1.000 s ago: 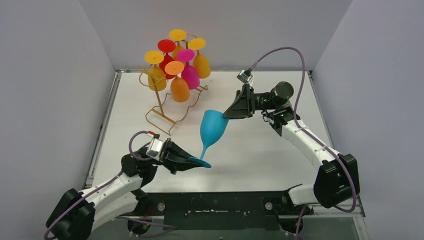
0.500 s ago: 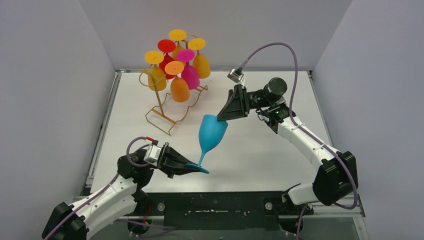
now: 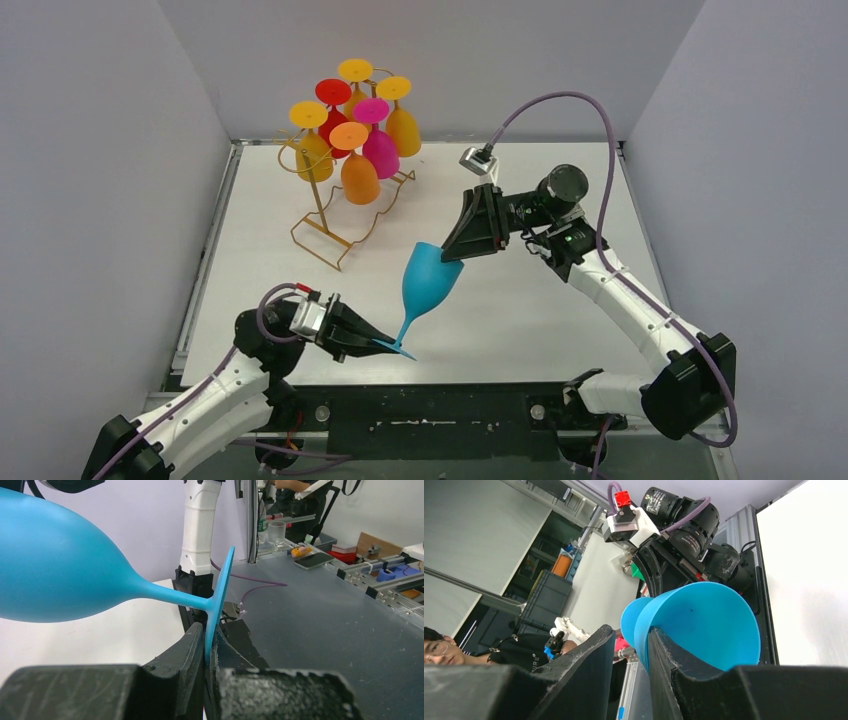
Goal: Take the wine glass off the wine glass rack
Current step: Place the wine glass at the center of the board.
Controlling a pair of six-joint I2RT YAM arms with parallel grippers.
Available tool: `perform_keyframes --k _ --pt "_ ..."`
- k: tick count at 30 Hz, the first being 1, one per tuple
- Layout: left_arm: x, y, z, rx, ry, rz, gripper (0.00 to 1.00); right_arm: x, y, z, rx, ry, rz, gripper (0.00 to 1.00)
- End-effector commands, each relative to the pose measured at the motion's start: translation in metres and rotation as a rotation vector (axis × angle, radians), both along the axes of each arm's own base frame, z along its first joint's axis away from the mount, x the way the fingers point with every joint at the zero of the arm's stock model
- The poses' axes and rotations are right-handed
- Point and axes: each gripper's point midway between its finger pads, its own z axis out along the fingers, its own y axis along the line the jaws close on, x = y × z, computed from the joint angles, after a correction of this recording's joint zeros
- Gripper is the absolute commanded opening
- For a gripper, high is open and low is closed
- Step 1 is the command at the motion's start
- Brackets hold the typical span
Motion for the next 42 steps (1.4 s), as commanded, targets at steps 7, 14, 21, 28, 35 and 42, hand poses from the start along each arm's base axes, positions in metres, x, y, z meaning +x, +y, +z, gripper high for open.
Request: perform_keyframes --k 7,14,21,28,35,42 --pt "0.002 0.000 0.010 -0.004 -0.020 0.015 0.00 -0.018 0.000 -0.007 -0.030 -0.040 0.050 0.27" --pt "0.003 -0.002 0.005 0.011 -0.013 0.007 0.00 -0.014 0.004 -0.004 -0.027 -0.040 0.045 0.03" --pt "0.008 -0.003 0.004 -0.002 -0.008 0.042 0.00 -0.007 0.007 -0.010 -0.020 -0.060 -0.001 0.00" --pt "0.017 -0.002 0.003 0.003 0.012 0.114 0.35 0.006 0.008 -0.024 -0.037 -0.038 -0.050 0.00" --pt "0.032 0.001 0.004 0.018 0.017 0.235 0.68 0.022 0.001 -0.030 -0.063 -0.040 -0.130 0.00" --pt "0.064 0.012 -0.003 0.075 0.081 0.466 0.95 0.044 -0.002 -0.057 -0.195 -0.085 -0.278 0.00"
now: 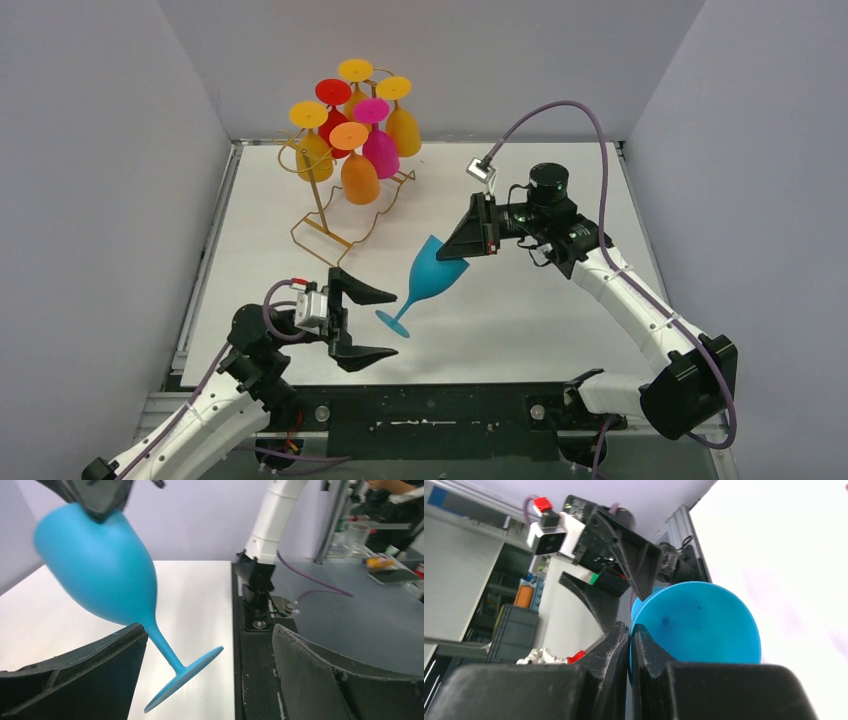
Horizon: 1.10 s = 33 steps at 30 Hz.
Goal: Take the wine glass off the wine glass rack
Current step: Place the wine glass at the center of the board.
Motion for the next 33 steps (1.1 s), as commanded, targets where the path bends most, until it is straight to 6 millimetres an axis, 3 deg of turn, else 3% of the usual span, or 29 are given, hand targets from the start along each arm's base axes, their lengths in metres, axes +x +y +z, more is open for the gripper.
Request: perform_keyframes --k 1,7,12,19,24,27,33 --pt "0.034 0.011 0.008 0.025 0.030 0.231 0.95 0.019 -0.005 -0.007 -0.087 -0.106 -0.131 0.00" --pt "0.079 0.043 0.011 -0.018 0.149 0.571 0.97 0.053 -0.020 -0.033 -0.261 -0.162 -0.367 0.00" --pt "0.110 0.081 0.009 -0.024 0.262 0.852 0.97 0.087 -0.050 -0.054 -0.469 -0.209 -0.607 0.00" --pt "0.132 0.120 -0.026 0.175 0.415 1.132 0.97 0.125 -0.102 -0.064 -0.685 -0.298 -0.913 0.00" --pt "0.143 0.141 -0.045 0.302 0.473 1.285 0.97 0.150 -0.125 -0.076 -0.816 -0.320 -1.041 0.00" --pt "0.147 0.147 -0.051 0.296 0.471 1.326 0.98 0.168 -0.129 -0.085 -0.869 -0.317 -1.086 0.00" --pt "0.147 0.173 -0.057 0.297 0.510 1.472 0.97 0.201 -0.113 -0.103 -0.878 -0.283 -1.109 0.00"
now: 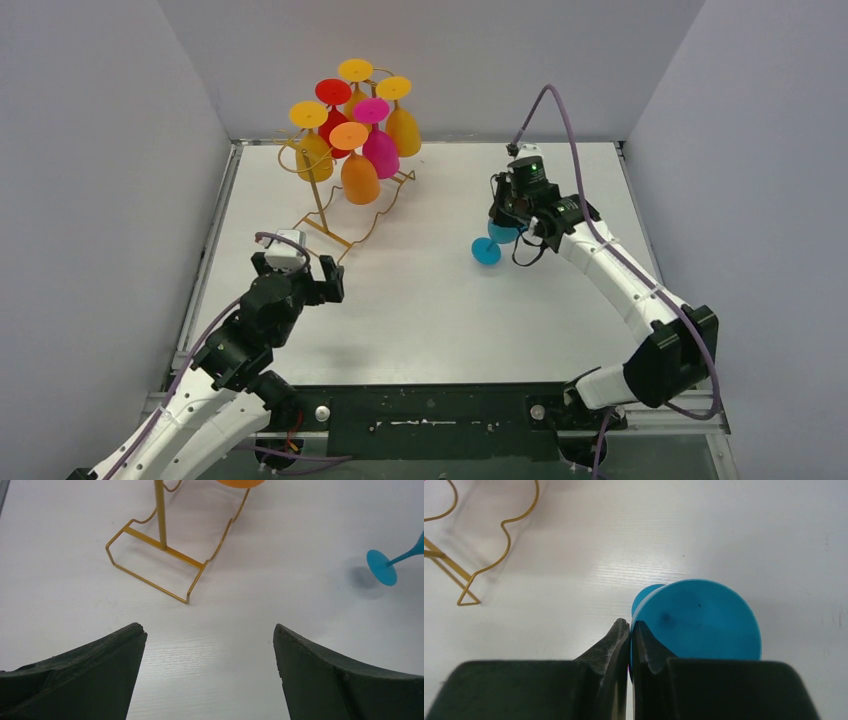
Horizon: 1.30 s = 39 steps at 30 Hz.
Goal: Take the wine glass off the wine glass rack
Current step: Place the wine glass at the center of the board.
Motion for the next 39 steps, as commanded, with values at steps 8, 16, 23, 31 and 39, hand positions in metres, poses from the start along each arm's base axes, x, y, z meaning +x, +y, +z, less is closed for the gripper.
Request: perform_keyframes --k 8,16,23,31,39 --pt "-0.005 0.062 0.016 -0.038 -0.075 0.325 0.97 0.069 0.021 -0.011 -0.093 -0.041 -0.068 0.00" --pt "-0.008 0.077 0.017 -0.030 -0.084 0.401 0.97 0.091 0.036 -0.025 -0.191 -0.030 -0.041 0.00" --pt "-0.005 0.074 0.013 -0.004 -0.065 0.396 0.97 0.100 0.055 -0.031 -0.216 -0.026 0.009 0.00" --pt "-0.005 0.075 0.013 -0.001 -0.065 0.399 0.97 0.107 0.073 -0.041 -0.244 -0.004 0.045 0.00" --pt "-0.004 0.074 0.013 -0.003 -0.065 0.395 0.97 0.106 0.078 -0.035 -0.247 -0.004 0.072 0.18"
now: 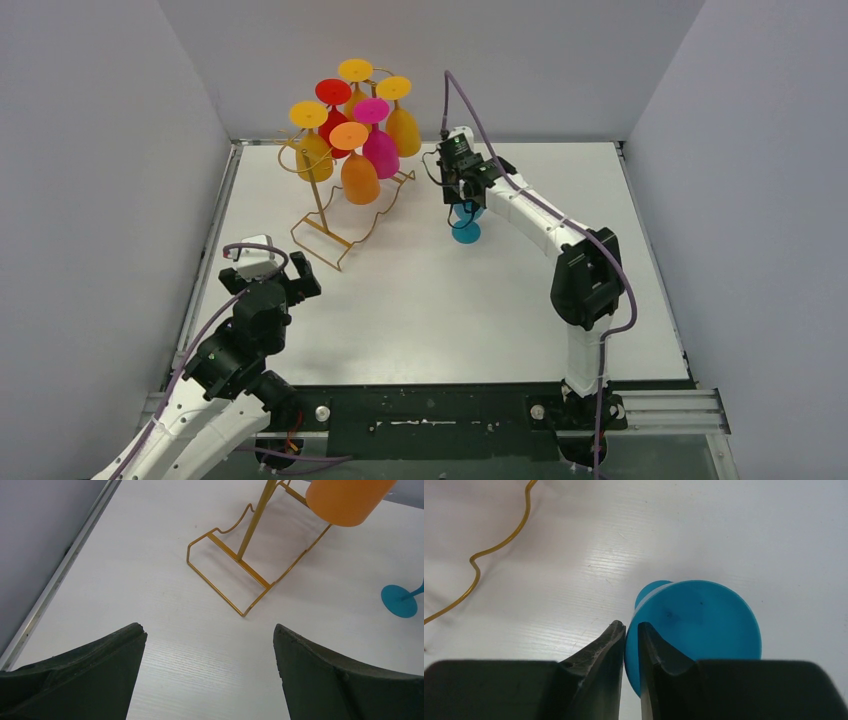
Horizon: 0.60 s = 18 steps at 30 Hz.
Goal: Take the wine glass off the wine glass rack
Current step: Place the wine glass at the center of the board.
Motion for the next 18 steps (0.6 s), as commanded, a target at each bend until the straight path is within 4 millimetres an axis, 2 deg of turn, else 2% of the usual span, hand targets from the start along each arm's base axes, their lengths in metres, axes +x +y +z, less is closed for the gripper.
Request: perform_keyframes --k 1,3,5,8,12,18 --pt "0.001 0.004 0.010 -0.020 -0.031 0.028 0.97 0.008 0.002 0.030 0.007 -0.065 0.008 0.21" --pt "0.001 0.004 0.010 -0.021 -0.032 0.027 0.97 0.008 0.005 0.036 0.020 -0.068 0.020 0.27" --pt "0.001 0.003 0.010 -0.022 -0.032 0.024 0.97 0.007 0.006 0.042 0.028 -0.072 0.026 0.28" --pt "0.002 0.003 0.009 -0.021 -0.029 0.022 0.97 0.007 0.005 0.057 0.037 -0.092 0.029 0.37" --pt "0.002 0.002 0.008 -0.020 -0.026 0.019 0.97 0.001 0.007 0.079 0.076 -0.115 0.042 0.43" --pt "0.003 0.000 0.007 -0.020 -0.022 0.011 0.97 -0.012 0.025 0.117 0.257 -0.167 0.086 0.49"
